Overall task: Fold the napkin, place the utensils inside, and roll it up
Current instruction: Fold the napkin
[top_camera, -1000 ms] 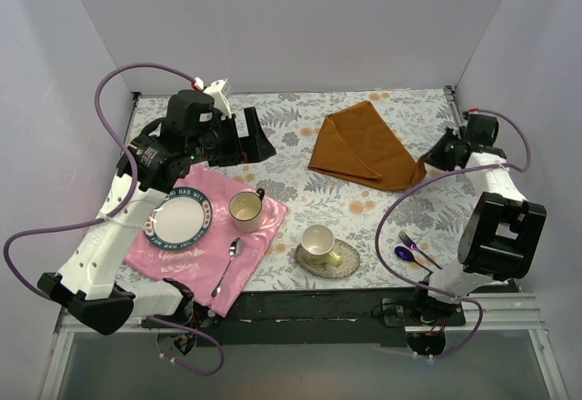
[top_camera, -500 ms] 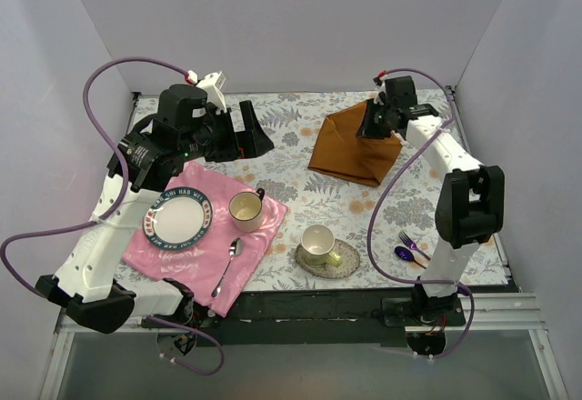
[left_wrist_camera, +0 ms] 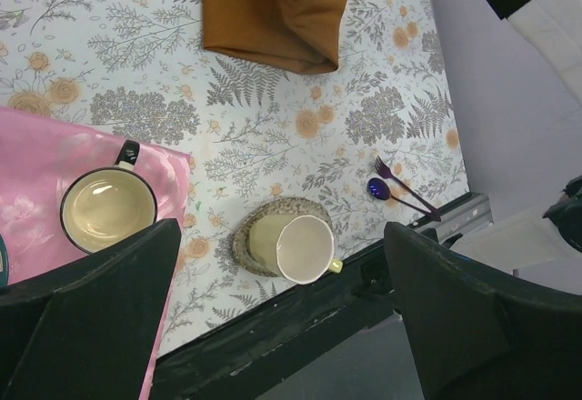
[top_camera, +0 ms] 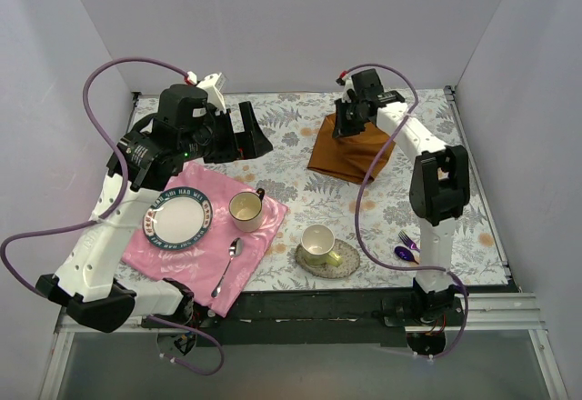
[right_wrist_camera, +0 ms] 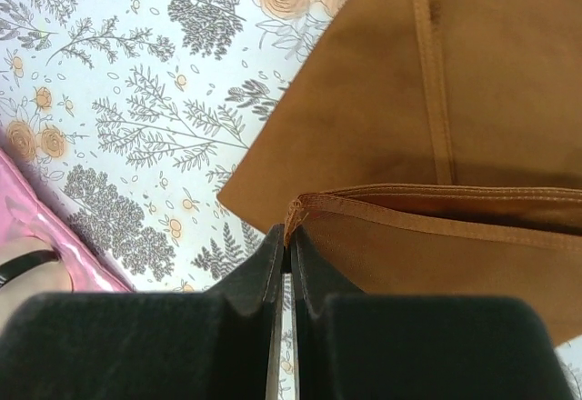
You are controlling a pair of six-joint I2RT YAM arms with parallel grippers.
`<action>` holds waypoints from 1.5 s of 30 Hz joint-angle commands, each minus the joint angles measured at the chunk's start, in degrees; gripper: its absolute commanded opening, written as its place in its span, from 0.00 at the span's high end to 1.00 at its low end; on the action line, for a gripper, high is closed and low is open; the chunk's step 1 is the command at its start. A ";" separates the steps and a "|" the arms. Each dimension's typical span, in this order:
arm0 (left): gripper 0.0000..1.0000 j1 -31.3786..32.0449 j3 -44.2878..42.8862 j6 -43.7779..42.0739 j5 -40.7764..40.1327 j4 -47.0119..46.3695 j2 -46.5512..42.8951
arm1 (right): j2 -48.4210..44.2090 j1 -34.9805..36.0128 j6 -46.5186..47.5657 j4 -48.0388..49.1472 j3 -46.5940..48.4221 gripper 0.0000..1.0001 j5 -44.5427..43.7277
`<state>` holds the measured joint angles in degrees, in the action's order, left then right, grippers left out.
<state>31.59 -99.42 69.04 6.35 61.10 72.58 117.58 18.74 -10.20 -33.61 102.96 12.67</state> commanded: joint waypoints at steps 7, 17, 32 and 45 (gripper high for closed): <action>0.05 -0.48 -2.36 -0.57 -0.64 1.21 0.28 | 6.78 2.00 5.62 -5.77 9.72 0.91 3.77; 0.05 -0.57 -2.01 -0.13 -0.90 1.21 0.37 | 10.04 4.64 7.73 -7.61 9.11 0.89 6.76; 0.04 -0.74 3.61 1.89 1.64 -2.73 -0.59 | 12.06 5.60 4.05 -9.28 11.12 0.68 8.51; 0.20 -0.66 14.26 6.47 9.38 -21.46 18.87 | -2.00 -13.45 -24.42 -2.87 -0.91 0.39 -3.68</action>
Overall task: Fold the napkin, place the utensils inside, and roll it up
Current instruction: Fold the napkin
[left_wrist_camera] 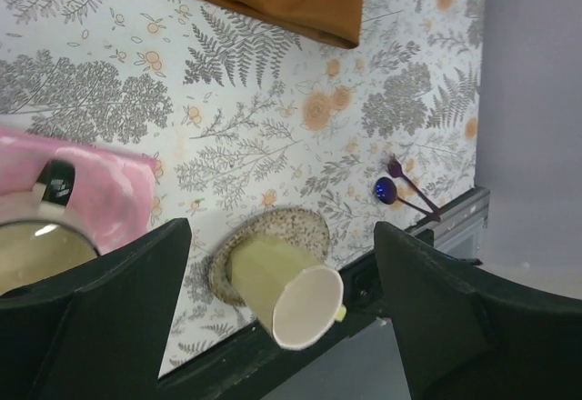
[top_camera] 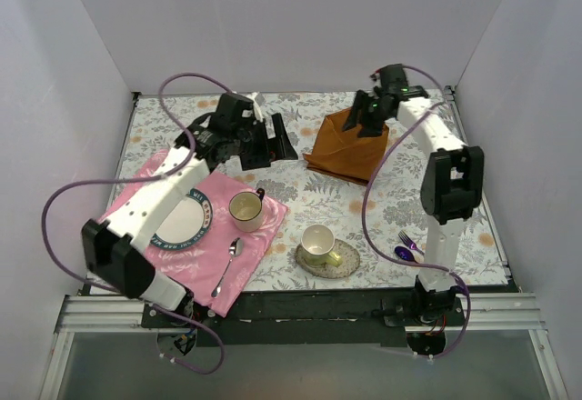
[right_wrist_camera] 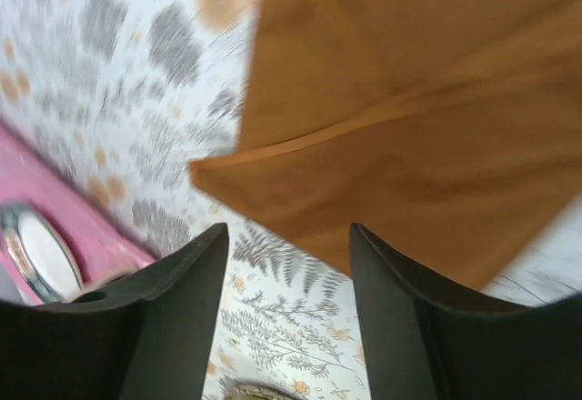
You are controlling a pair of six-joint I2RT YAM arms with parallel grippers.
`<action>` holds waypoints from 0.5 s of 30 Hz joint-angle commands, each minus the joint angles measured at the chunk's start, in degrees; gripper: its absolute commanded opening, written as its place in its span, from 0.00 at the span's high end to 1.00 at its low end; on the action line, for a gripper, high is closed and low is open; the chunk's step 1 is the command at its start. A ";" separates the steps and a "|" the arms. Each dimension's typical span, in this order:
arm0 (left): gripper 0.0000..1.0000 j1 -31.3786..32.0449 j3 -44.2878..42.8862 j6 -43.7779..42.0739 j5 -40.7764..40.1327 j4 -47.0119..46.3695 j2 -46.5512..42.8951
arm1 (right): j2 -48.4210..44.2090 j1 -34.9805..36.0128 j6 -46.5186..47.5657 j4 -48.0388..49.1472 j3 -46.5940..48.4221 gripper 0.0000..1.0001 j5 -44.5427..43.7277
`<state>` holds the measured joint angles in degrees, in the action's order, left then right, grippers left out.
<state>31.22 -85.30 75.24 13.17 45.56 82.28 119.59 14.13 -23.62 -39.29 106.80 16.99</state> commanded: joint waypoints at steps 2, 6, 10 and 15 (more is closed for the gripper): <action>0.22 -0.11 -2.58 -1.32 2.31 -7.06 13.06 | -2.61 -11.13 -10.84 1.42 -4.15 0.39 -10.83; 0.15 -0.20 -7.58 -2.64 -0.94 -11.29 22.02 | 1.34 -13.60 -6.10 0.35 0.67 0.41 -15.06; 0.19 -0.29 -16.90 -2.47 -3.05 -7.07 35.19 | 5.82 -13.60 -2.14 -0.26 6.83 0.46 -14.19; 0.25 -0.37 -23.33 -1.16 -3.33 -6.62 41.37 | 9.69 -13.60 -1.52 -0.27 9.30 0.52 -12.16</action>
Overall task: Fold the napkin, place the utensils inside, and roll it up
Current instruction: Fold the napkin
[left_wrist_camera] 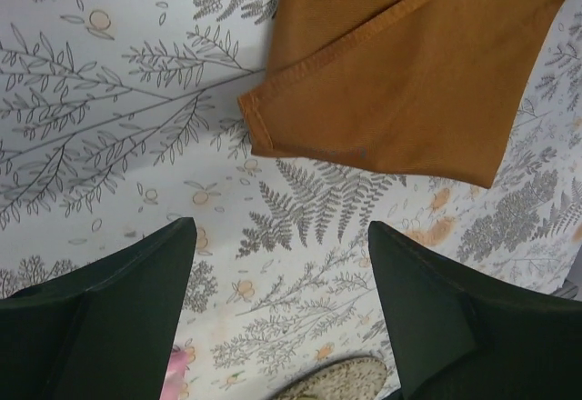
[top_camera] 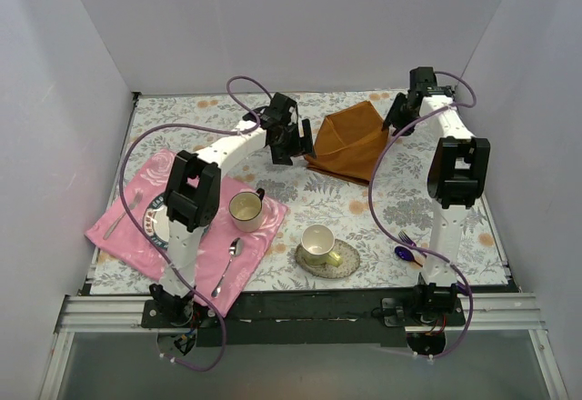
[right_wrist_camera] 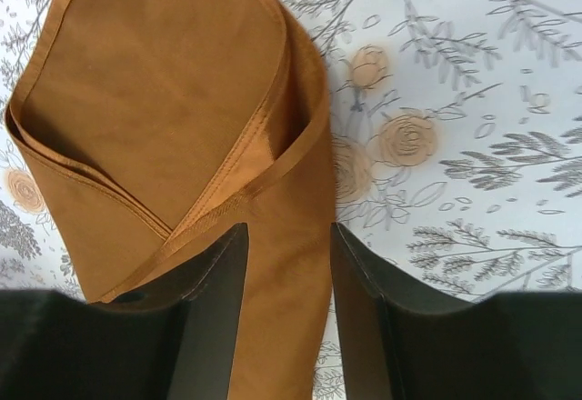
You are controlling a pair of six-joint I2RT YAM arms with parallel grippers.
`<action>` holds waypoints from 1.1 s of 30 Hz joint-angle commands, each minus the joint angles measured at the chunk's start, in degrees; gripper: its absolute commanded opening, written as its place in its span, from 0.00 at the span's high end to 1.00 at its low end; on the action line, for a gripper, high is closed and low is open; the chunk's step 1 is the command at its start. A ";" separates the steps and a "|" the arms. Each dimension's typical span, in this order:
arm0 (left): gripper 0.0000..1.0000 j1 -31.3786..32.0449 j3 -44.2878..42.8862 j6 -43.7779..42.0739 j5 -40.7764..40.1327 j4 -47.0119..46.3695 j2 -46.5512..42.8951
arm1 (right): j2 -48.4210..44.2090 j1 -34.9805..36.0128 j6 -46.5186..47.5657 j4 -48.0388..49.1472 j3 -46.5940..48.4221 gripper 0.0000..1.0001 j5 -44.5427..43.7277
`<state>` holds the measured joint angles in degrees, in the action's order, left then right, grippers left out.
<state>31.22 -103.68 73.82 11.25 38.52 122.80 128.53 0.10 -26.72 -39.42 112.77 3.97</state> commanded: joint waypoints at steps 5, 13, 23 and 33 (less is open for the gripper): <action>0.25 -0.46 -7.15 2.11 0.18 0.06 4.54 | 2.25 0.43 0.70 0.83 1.75 0.54 0.87; 0.23 -1.51 -5.84 4.84 1.41 -2.05 5.34 | 4.97 0.43 3.51 0.84 3.24 0.54 -0.19; 0.29 -2.31 -5.04 6.95 4.04 -3.98 6.74 | 6.99 0.43 6.07 2.68 5.35 0.57 1.22; 0.39 -2.39 -6.62 8.36 5.28 -4.33 7.89 | 6.65 0.43 3.78 4.52 6.76 0.65 5.00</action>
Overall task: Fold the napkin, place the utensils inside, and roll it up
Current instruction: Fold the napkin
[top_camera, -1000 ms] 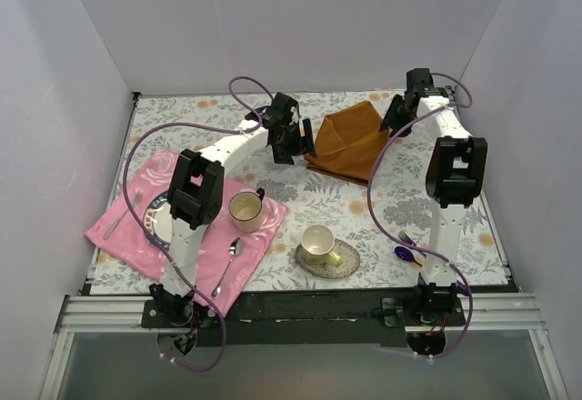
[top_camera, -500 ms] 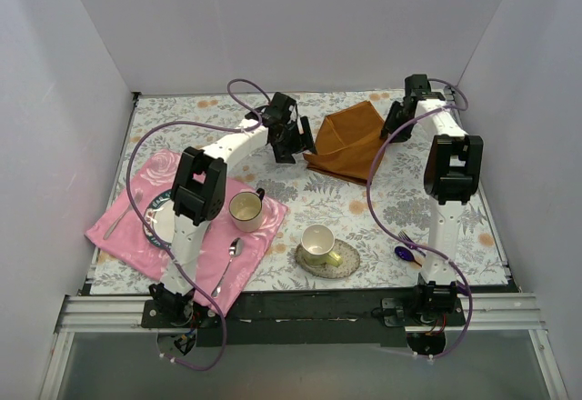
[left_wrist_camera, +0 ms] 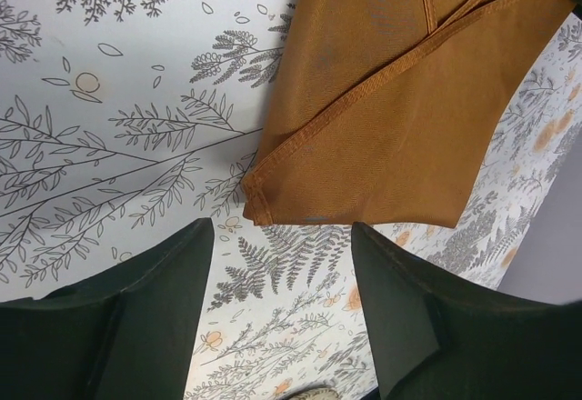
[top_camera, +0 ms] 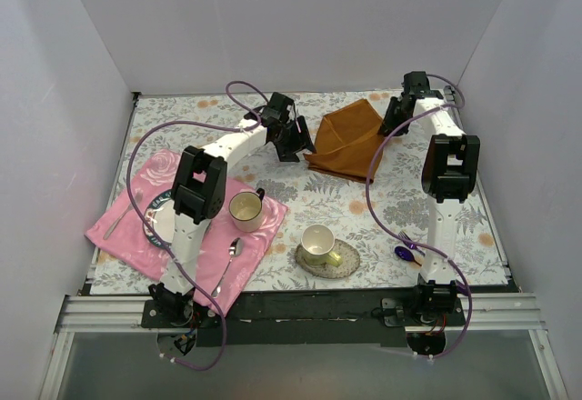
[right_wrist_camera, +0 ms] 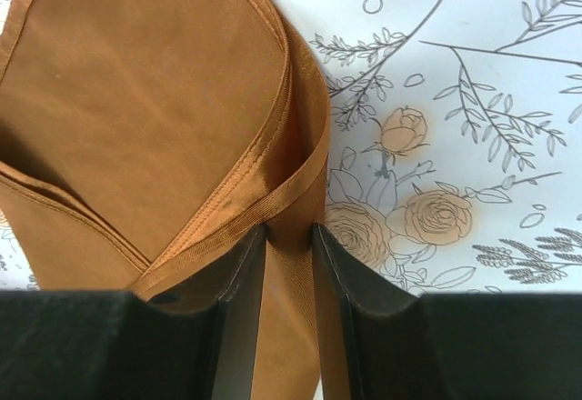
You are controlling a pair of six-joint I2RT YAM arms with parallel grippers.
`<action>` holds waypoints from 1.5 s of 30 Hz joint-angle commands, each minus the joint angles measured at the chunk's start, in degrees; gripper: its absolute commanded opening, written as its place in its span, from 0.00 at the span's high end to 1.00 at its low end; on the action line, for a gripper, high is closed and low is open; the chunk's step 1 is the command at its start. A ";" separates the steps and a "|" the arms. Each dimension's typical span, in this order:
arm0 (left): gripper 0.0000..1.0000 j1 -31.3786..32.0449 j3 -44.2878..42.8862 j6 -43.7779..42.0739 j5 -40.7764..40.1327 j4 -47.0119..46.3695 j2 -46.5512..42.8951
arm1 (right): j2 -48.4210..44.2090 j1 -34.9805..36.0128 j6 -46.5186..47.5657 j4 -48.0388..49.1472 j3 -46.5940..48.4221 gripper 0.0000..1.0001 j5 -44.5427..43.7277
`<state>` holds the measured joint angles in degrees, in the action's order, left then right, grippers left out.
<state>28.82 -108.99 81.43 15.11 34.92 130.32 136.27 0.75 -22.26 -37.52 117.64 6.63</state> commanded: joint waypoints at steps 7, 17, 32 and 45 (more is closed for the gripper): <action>0.29 0.10 -1.66 0.93 2.90 -0.03 1.42 | 0.58 -0.05 -0.86 2.89 3.55 0.62 5.84; 0.49 0.10 -3.95 0.57 3.52 0.86 2.13 | -5.74 -0.23 5.82 -6.95 4.01 0.41 0.32; 0.86 0.10 -7.64 3.03 7.39 -1.17 5.12 | -23.51 5.66 4.68 -2.74 -25.09 0.64 12.61; 1.00 1.77 -7.73 5.41 8.88 -2.84 6.70 | -23.42 4.35 4.33 -1.16 -31.07 0.71 9.80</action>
<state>29.78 -115.22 86.28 22.87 32.80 138.02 113.84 6.02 -17.87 -40.14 88.29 17.19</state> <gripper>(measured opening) 0.032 0.296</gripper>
